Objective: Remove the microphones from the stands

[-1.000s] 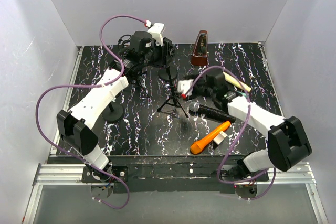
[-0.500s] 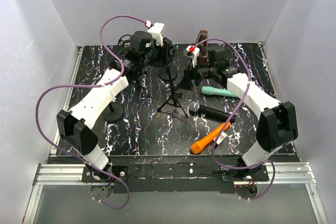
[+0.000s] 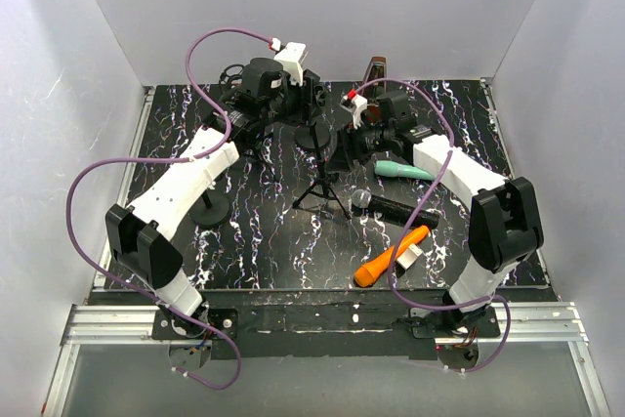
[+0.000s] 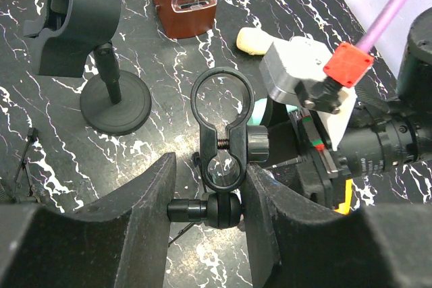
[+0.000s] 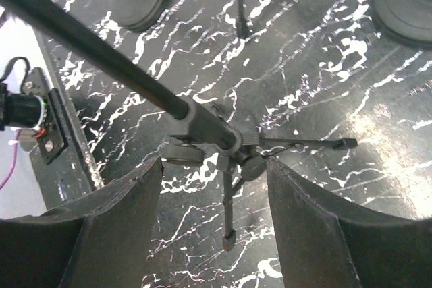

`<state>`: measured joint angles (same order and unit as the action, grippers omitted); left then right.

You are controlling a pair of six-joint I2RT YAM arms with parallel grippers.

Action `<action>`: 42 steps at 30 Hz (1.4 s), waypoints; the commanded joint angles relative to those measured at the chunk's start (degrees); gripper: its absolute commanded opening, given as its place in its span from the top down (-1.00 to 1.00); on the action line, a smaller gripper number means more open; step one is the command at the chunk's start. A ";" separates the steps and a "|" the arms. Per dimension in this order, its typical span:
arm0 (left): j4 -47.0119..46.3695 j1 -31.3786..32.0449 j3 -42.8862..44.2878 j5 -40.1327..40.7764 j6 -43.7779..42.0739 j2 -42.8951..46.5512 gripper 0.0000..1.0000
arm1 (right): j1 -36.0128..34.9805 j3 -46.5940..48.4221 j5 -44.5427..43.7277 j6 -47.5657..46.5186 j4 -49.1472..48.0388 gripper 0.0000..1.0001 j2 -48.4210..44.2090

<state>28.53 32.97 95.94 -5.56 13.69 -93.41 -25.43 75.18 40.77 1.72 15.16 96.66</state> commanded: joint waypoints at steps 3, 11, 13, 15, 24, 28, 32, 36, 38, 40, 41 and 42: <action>-1.55 0.25 -0.40 -1.56 1.42 2.53 1.00 | -0.23 -2.66 -7.98 -0.22 0.40 -0.35 1.95; -1.90 0.25 -1.11 -1.03 1.16 2.97 1.00 | -0.23 -5.30 -8.61 -4.08 1.63 -0.32 1.25; -1.82 0.25 -1.02 -0.85 1.07 2.97 1.00 | -0.32 -4.43 -5.11 -6.10 2.59 -0.32 0.11; -1.82 0.25 -0.93 -0.68 0.90 2.97 1.00 | -0.23 -2.76 -0.28 -8.12 4.26 -0.35 -1.65; -2.17 0.25 -0.84 -0.68 0.81 2.61 1.00 | -0.23 0.32 7.57 9.16 -4.60 -0.43 -2.27; -1.73 0.25 -0.49 -0.68 0.55 2.44 1.00 | -0.23 2.07 -0.67 11.64 -3.83 -0.35 0.45; -1.55 0.25 -0.40 -0.68 0.37 2.53 1.00 | -0.23 2.26 -6.22 7.61 -0.14 -0.27 3.00; -1.64 0.25 -0.40 -0.50 0.02 2.44 1.00 | -0.32 -1.51 -9.82 2.51 1.63 -0.24 3.10; -1.73 0.25 -0.49 -0.33 -0.16 2.53 1.00 | -0.23 -3.89 -11.50 0.84 1.98 -0.24 2.22; -1.82 0.25 -0.40 -0.24 -0.33 2.53 1.00 | -0.23 -5.82 -11.86 -0.48 2.16 -0.24 1.17; -1.90 0.25 -0.40 -0.15 -0.42 2.53 1.00 | -0.23 -6.53 -11.51 -1.01 2.16 -0.24 0.55; -1.90 0.25 -0.49 -0.15 -0.42 2.53 1.00 | -0.23 -7.06 -10.98 -1.53 2.24 -0.25 -0.15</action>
<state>26.96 33.08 95.31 -5.26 13.06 -93.38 -26.46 71.02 33.34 4.62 15.42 99.35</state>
